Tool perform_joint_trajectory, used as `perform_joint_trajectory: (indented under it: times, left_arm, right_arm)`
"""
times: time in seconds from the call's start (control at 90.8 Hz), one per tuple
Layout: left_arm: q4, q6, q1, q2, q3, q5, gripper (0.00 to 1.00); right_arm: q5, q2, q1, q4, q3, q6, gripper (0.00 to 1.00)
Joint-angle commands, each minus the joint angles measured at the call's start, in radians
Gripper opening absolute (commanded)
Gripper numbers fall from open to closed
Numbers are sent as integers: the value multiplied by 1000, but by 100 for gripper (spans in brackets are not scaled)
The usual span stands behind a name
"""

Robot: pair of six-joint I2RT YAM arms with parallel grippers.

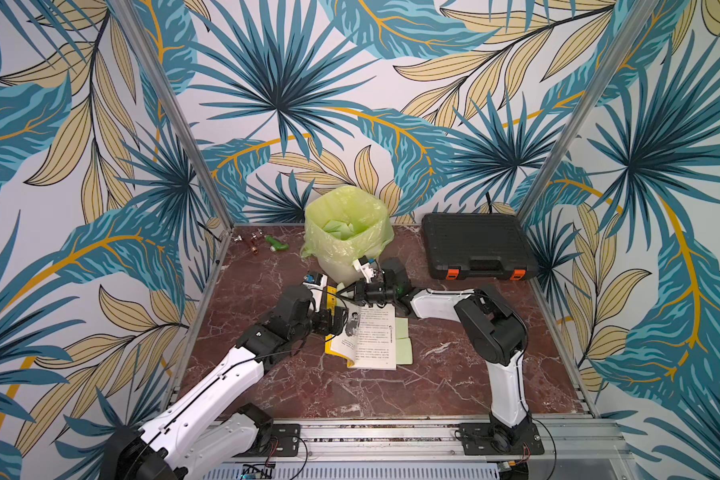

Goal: Peel off the used sticky note
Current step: Open the book at the center of the board.

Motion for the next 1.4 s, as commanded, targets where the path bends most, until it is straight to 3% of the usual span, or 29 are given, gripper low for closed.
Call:
perform_joint_trajectory:
  times: [0.0, 0.176, 0.374, 0.54, 0.705, 0.925, 1.388]
  left_arm:
    - [32, -56, 40, -61, -58, -13, 99]
    - [32, -77, 89, -98, -117, 4, 100]
    - [56, -93, 130, -96, -171, 43, 99]
    - [123, -124, 167, -88, -214, 90, 98]
    - [201, -169, 214, -74, -260, 163, 97]
    - [278, -206, 235, -38, -292, 248, 94]
    - [405, -258, 258, 57, -342, 290, 70]
  right_arm:
    - [-54, 81, 13, 22, 57, -12, 2]
    - [-122, 164, 20, 79, 112, -20, 1]
    - [-147, 193, 21, 235, 51, -11, 1]
    - [-159, 222, 22, 503, -37, 47, 0]
    - [-131, 310, 22, 857, -79, 197, 0]
    - [-115, 336, 49, 868, -69, 173, 0]
    - [-98, 314, 52, 868, -97, 159, 0]
